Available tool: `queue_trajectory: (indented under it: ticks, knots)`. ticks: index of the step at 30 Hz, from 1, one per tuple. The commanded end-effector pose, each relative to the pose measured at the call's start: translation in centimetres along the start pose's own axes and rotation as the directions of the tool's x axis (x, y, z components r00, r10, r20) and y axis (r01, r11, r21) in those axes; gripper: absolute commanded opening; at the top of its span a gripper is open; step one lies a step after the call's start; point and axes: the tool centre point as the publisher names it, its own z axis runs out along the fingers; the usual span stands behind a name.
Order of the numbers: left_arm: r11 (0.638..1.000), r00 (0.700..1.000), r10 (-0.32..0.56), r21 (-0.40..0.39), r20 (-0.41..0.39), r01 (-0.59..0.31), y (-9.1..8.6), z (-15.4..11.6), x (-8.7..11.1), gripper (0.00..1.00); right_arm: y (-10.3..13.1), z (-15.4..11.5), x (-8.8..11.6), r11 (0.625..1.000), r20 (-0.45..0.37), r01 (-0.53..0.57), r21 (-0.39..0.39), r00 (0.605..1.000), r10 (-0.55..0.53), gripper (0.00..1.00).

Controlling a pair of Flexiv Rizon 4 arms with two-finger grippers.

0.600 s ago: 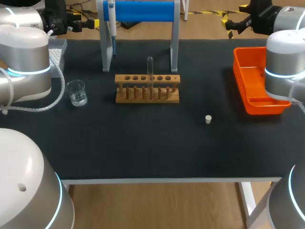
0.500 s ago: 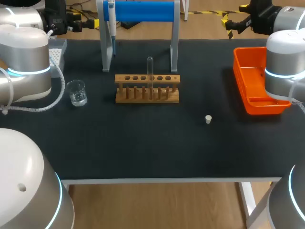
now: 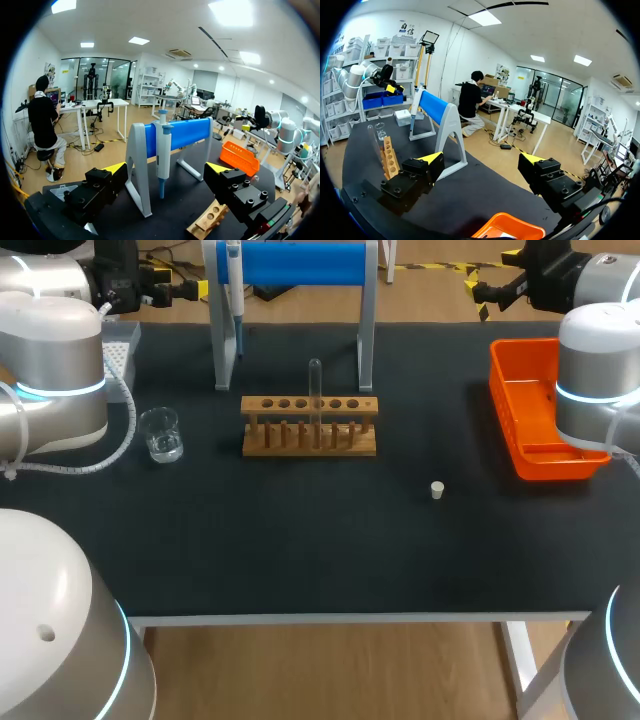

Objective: Invert the test tube, pick up the pipette, mount the tip to pipette, aspirate from beaker and dispense into the tube, eject the tip, return the pipette, and cap with the stopper.

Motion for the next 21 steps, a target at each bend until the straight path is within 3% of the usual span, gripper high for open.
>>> queue_trajectory:
  ticks: [1, 5, 11, 21]
  knots:
    - [1.0, 1.0, 0.0, 0.003, -0.001, 0.0, 0.1, 0.0, 0.0, 1.0, 0.3, -0.9, 2.0, 0.998, -0.041, 0.046, -0.03, 0.998, -0.047, 1.0]
    - [1.0, 1.0, 0.0, 0.003, -0.001, 0.0, 0.1, 0.0, 0.0, 1.0, 0.3, -2.8, 6.6, 0.992, -0.163, 0.104, -0.074, 0.98, -0.115, 1.0]
    - [1.0, 1.0, 0.0, 0.003, -0.001, 0.0, 0.1, 0.0, 0.0, 1.0, -1.1, -5.2, 13.1, 0.971, -0.335, 0.172, -0.168, 0.916, -0.221, 1.0]
    - [1.0, 1.0, 0.0, 0.003, -0.001, 0.0, 0.1, 0.0, 0.0, 1.0, -3.7, -5.4, 20.5, 0.953, -0.483, 0.174, -0.247, 0.831, -0.277, 1.0]
